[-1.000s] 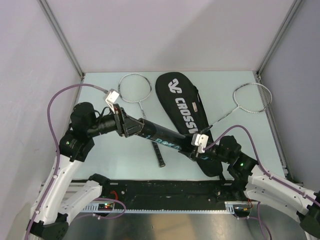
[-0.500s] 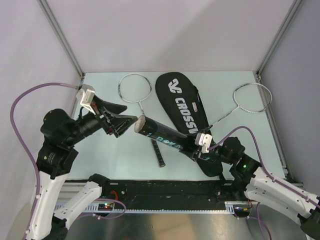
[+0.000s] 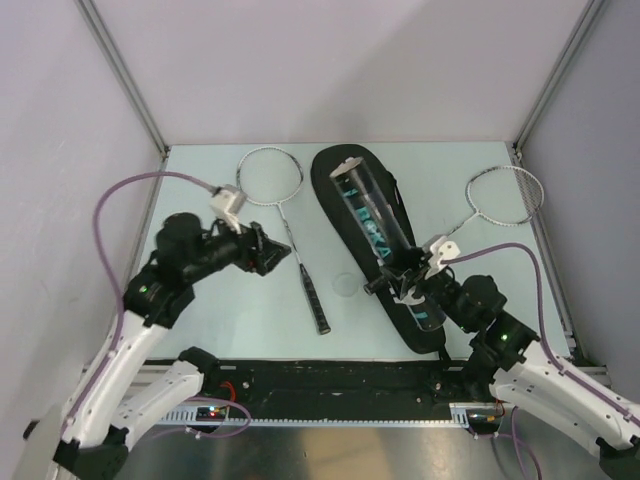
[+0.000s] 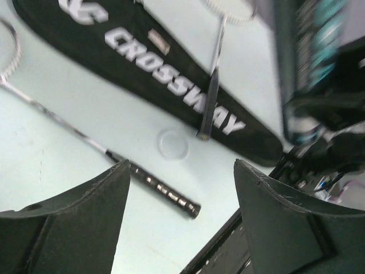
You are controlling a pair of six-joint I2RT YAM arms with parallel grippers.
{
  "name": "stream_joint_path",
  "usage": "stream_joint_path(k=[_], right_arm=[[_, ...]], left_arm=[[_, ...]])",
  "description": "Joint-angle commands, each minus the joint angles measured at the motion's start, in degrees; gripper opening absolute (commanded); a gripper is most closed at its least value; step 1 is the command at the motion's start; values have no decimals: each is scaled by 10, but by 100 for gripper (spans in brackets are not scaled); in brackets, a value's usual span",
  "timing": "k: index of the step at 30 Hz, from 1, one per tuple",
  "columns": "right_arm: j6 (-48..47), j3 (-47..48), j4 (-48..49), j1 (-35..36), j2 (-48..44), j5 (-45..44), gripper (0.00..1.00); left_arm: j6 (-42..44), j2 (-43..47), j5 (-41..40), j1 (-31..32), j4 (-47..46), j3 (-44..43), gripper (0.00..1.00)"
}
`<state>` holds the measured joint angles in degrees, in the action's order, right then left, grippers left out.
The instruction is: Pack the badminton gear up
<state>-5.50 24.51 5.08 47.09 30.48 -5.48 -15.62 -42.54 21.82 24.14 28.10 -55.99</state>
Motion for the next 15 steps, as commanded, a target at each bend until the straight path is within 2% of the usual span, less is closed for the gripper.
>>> stream_joint_path(k=[1,7,15], right_arm=[[34,47,13,-6,-52,-110,7],[36,48,5,-6,-115,-151,7],[19,55,-20,-5,-156,-163,5]], left_arm=[[32,-54,-91,63,3,31,78],[2,-209,-186,143,-2,17,72],[-48,-435,-186,185,-40,-81,56]])
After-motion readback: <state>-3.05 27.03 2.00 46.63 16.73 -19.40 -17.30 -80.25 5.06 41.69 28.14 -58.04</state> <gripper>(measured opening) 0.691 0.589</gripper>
